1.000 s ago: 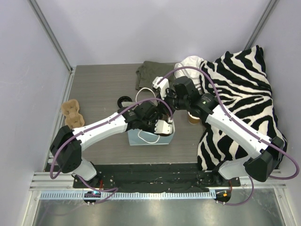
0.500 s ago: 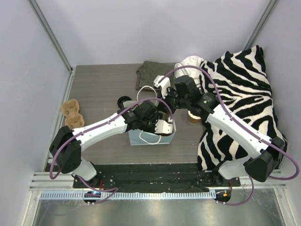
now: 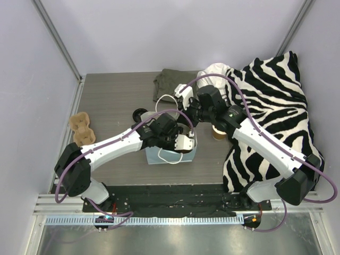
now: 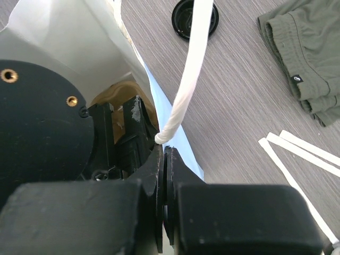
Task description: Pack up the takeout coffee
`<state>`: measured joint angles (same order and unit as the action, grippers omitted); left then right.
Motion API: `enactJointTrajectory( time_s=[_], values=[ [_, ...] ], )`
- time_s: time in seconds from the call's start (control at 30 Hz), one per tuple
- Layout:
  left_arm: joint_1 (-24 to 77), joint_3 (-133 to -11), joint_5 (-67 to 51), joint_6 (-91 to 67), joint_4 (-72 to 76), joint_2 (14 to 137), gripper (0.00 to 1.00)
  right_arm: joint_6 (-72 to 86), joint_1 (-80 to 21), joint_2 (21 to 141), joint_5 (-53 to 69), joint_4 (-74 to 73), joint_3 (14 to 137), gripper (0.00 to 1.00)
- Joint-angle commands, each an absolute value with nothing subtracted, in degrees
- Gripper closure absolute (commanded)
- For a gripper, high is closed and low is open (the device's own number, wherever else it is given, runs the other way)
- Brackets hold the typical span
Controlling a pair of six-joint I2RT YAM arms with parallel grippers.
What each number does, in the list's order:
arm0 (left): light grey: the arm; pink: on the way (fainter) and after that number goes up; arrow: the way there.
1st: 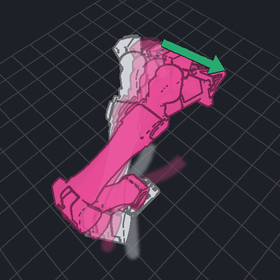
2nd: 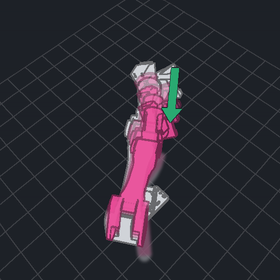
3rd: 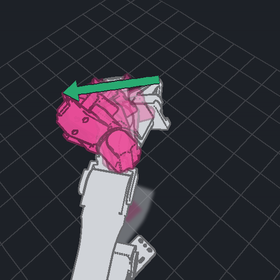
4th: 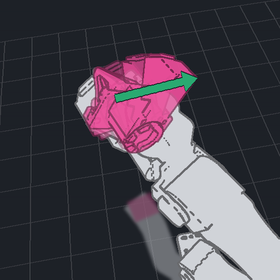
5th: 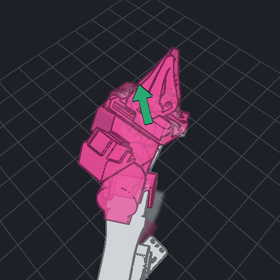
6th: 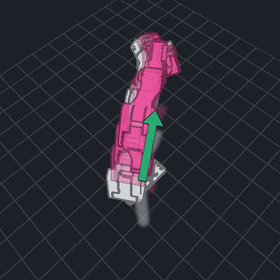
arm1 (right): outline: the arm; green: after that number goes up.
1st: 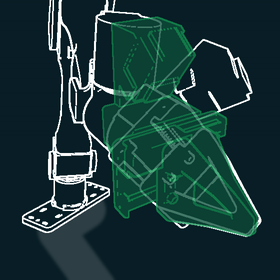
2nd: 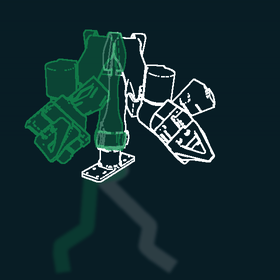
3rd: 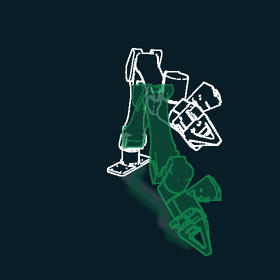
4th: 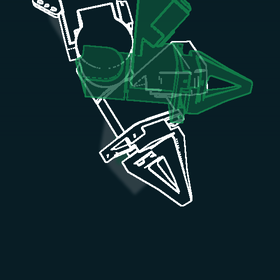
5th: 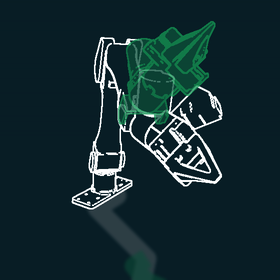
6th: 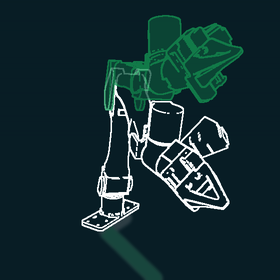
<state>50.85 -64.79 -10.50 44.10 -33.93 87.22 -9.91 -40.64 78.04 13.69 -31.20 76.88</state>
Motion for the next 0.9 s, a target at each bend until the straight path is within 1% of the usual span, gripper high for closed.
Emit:
enactJointTrajectory(
  time_s=[0.0,0.03,0.1,0.37,0.57,0.6,0.63,0.7,0.87],
  values=[
    [50.54,-62.49,-10.02,42.19,-35.07,89.91,0.23,-11.69,-40.43,78.14,15.38,-29.62,75.67,0.99],
    [50.45,-62.66,-10.19,42.10,-35.16,89.74,0.21,-11.60,-40.52,78.22,15.47,-29.62,75.41,0.99],
    [50.54,-63.54,-10.46,42.10,-35.59,89.30,0.19,-11.43,-40.34,78.22,15.47,-29.88,75.32,0.99],
    [50.54,-63.54,-10.20,42.89,-36.04,86.22,0.16,-10.90,-40.43,78.40,11.69,-29.71,75.06,0.99],
    [50.54,-64.16,-10.63,42.54,-34.54,84.73,0.13,-10.90,-40.52,78.05,12.39,-29.00,74.71,0.99],
    [50.45,-64.42,-10.72,42.45,-34.98,84.64,0.12,-10.90,-40.52,77.87,12.57,-29.09,74.71,0.99],
    [50.45,-64.68,-10.81,42.36,-35.07,84.46,0.08,-10.90,-40.43,77.96,12.66,-29.09,74.71,0.99],
    [50.45,-65.21,-11.07,42.54,-35.33,84.20,0.06,-11.07,-40.34,77.96,12.83,-29.09,74.71,0.99],
    [50.54,-66.09,-12.48,42.98,-36.47,82.97,0.04,-11.25,-40.34,77.78,12.66,-28.74,74.80,0.99]
  ],
)
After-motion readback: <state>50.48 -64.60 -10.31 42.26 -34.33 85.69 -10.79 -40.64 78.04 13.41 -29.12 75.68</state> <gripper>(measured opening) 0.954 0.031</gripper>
